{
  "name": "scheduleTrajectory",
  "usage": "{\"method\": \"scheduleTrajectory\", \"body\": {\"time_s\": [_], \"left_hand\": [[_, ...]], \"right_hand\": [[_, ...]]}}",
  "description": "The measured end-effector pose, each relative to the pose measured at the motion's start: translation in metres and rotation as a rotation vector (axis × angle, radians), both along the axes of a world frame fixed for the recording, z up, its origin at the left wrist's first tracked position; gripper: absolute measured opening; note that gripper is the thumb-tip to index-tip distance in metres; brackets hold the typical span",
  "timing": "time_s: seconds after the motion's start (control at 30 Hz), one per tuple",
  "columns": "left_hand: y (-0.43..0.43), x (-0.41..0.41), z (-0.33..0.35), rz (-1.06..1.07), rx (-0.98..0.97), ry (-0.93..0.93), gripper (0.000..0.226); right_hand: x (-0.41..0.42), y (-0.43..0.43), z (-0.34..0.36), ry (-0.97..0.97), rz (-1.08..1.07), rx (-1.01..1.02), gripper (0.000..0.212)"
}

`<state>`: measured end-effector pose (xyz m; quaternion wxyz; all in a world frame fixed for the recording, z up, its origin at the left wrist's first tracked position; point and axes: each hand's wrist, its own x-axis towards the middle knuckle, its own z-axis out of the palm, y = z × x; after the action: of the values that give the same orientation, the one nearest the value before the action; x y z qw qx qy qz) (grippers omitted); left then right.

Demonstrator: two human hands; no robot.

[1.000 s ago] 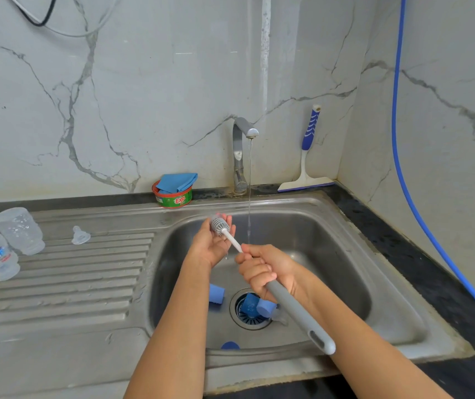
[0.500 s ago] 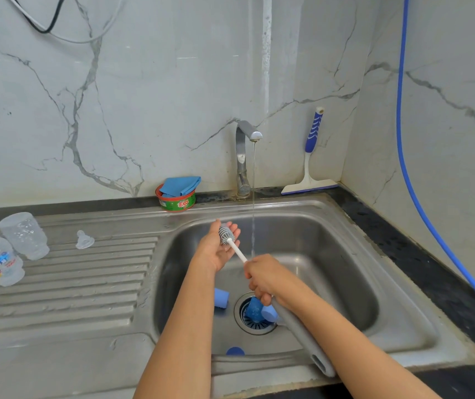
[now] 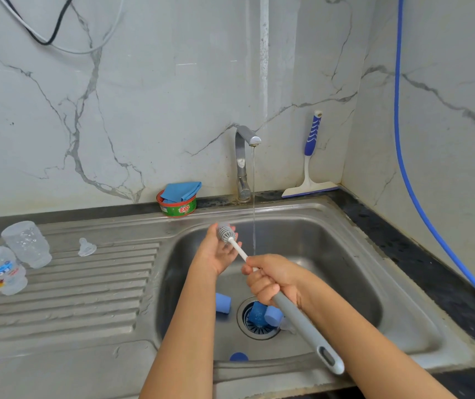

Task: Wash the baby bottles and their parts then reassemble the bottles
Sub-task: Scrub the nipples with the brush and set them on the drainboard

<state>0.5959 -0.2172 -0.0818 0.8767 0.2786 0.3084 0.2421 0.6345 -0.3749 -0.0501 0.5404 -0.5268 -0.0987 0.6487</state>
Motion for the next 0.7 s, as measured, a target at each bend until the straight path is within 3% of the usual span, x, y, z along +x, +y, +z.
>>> {"method": "scheduleTrajectory", "body": {"time_s": [0.13,0.23,0.37,0.57,0.63,0.7], "left_hand": [[-0.001,0.000,-0.004,0.051,0.183,0.190,0.033],[-0.002,-0.001,-0.005,0.019,0.182,0.197,0.028],[-0.003,-0.004,-0.002,0.002,0.060,0.070,0.021],[-0.004,-0.005,0.002,0.023,-0.029,-0.095,0.025],[-0.005,-0.003,0.004,0.033,-0.016,-0.133,0.023],[-0.005,0.003,0.001,0.068,0.095,-0.035,0.026]], "right_hand": [[-0.008,-0.004,-0.002,-0.628,0.017,-0.153,0.018],[-0.010,-0.004,-0.003,-0.729,0.040,-0.169,0.018],[-0.005,-0.006,0.001,-0.490,0.058,-0.115,0.013],[0.016,-0.006,0.006,0.214,0.062,0.041,0.033],[0.017,-0.006,0.007,0.253,0.057,0.057,0.034],[0.014,-0.005,0.004,0.051,0.063,0.004,0.030]]}}
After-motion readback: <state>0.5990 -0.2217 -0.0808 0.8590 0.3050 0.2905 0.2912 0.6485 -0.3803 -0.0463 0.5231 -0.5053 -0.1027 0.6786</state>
